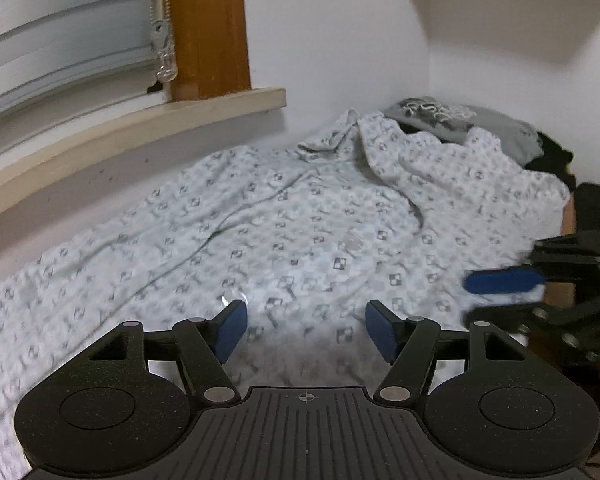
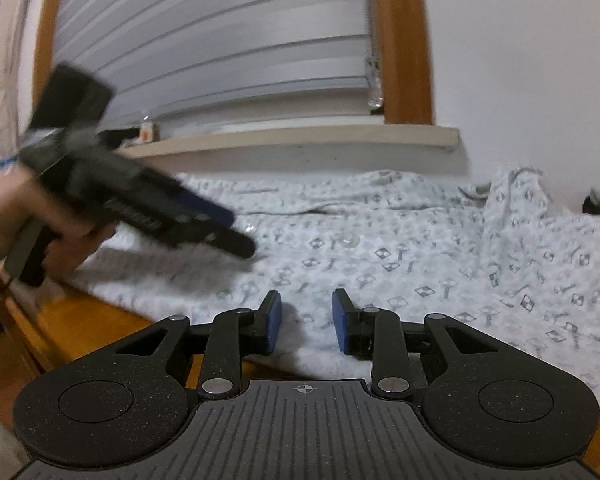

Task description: Fold clothes

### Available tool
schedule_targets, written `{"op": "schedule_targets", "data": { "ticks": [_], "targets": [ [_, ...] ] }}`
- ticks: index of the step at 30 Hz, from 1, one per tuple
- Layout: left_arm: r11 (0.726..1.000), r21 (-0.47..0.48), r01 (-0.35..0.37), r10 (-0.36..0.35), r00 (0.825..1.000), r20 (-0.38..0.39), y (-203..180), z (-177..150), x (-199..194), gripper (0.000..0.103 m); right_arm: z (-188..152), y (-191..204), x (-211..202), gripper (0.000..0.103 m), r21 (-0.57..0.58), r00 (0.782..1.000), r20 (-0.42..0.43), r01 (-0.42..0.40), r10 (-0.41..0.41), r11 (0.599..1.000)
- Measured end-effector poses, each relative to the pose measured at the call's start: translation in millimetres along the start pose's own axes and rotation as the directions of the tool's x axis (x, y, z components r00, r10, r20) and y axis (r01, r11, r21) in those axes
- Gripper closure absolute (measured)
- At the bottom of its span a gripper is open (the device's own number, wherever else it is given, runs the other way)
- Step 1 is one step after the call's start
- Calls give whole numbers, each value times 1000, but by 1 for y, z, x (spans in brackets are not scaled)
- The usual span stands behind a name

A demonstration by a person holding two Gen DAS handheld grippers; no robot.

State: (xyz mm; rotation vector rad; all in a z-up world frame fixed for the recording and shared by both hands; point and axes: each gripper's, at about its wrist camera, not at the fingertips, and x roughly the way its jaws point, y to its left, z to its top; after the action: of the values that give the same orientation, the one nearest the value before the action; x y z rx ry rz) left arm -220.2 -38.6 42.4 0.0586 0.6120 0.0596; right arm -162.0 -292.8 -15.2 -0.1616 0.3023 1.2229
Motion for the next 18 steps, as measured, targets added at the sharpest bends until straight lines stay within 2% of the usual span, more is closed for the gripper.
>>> {"op": "schedule_targets", "data": {
  "ticks": [6,9,11,14,18],
  "targets": [
    [1000,3,8,-8,1000,2,17,2,3,33,-8,-8,-26,74,-20,999,-11,-50,50,999],
    [1000,9,10,-9,1000,-20,25,-6,5,32,-5,-11,-25,74,-11,998,-22,-61,61,998],
    [999,-25,25,-26,999,-35,31,-11,5,32,-1,-14,-21,74,-4,997,-30,-68,67,998],
    [996,-67,60,-63,997,-42,38,-16,2,30,6,-19,-18,72,18,999,5,-39,39,999],
    [998,-39,56,-58,997,-58,38,-21,-2,27,7,-21,-6,69,32,1000,1,26,-26,999]
  ]
}}
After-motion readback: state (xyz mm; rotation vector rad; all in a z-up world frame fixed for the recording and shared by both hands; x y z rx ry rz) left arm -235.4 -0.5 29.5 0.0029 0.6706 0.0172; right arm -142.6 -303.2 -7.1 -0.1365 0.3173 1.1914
